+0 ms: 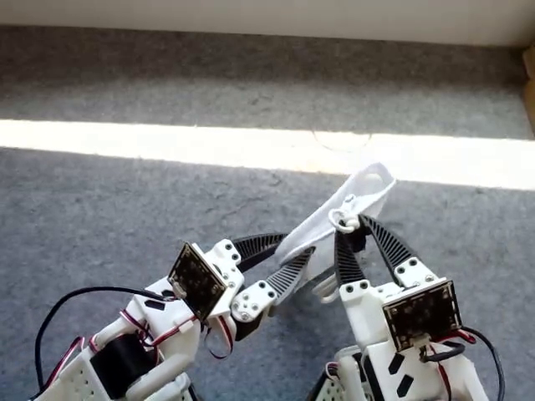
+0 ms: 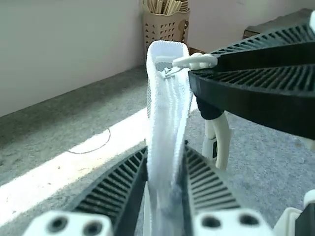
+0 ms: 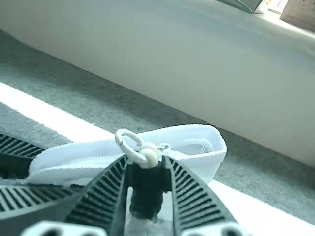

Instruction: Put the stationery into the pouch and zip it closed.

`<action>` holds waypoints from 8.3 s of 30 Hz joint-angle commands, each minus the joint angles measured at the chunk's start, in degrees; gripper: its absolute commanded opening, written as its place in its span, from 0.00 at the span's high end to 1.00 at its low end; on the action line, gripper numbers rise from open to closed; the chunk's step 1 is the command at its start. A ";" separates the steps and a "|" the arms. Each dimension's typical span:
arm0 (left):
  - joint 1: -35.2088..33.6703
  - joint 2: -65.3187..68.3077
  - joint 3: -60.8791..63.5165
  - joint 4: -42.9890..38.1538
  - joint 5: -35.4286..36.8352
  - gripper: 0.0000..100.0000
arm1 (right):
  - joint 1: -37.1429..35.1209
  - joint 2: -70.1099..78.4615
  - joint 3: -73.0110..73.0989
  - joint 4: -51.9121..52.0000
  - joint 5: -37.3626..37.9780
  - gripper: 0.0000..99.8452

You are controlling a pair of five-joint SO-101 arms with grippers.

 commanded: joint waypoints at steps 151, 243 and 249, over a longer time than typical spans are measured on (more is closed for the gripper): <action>-9.54 -0.66 -8.84 12.75 -30.59 0.99 | 29.14 0.13 17.89 -20.26 -5.63 0.92; -48.75 -14.81 -19.91 26.20 -16.88 0.99 | 13.32 0.04 25.19 -19.03 -5.71 0.99; -48.04 -13.23 -12.70 26.20 -16.79 0.99 | 13.41 -0.04 21.05 -18.59 -5.71 0.99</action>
